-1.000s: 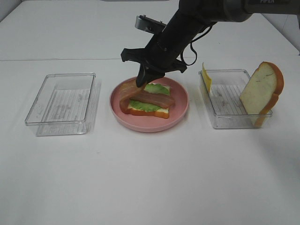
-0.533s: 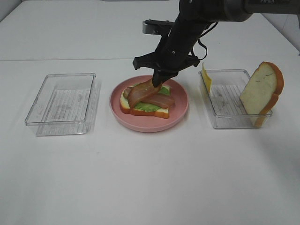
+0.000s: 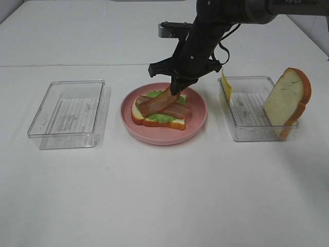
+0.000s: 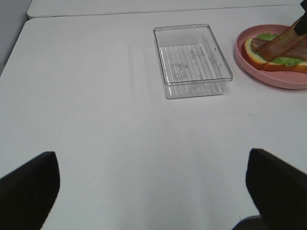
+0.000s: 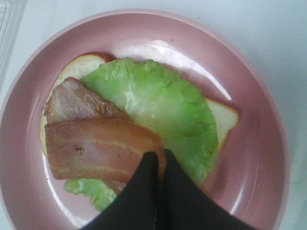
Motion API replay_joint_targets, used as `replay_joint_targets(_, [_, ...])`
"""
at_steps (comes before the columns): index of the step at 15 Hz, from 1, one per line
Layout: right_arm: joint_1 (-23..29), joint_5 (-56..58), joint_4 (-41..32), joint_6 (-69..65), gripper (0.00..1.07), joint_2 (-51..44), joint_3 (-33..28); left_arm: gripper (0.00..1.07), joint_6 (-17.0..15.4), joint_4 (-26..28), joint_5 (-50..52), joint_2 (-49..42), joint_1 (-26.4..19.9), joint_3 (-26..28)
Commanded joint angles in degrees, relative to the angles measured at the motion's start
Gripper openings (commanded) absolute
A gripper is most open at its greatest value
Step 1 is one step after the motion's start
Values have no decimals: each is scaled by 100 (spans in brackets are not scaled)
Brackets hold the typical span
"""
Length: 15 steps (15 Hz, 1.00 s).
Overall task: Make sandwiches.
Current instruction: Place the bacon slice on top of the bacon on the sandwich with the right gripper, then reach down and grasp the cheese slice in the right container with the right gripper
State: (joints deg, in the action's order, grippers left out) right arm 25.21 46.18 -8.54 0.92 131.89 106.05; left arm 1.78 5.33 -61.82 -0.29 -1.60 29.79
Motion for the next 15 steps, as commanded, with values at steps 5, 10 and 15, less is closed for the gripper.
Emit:
replay_joint_targets(5, [0, 138, 29, 40, 93, -69, 40, 98, -34, 57, 23, -120, 11, -17])
replay_joint_targets(10, [6, 378, 160, 11, 95, -642, 69, 98, -34, 57, 23, -120, 11, -17])
replay_joint_targets(15, [-120, 1392, 659, -309, 94, -963, 974, 98, -34, 57, 23, -120, 11, -17])
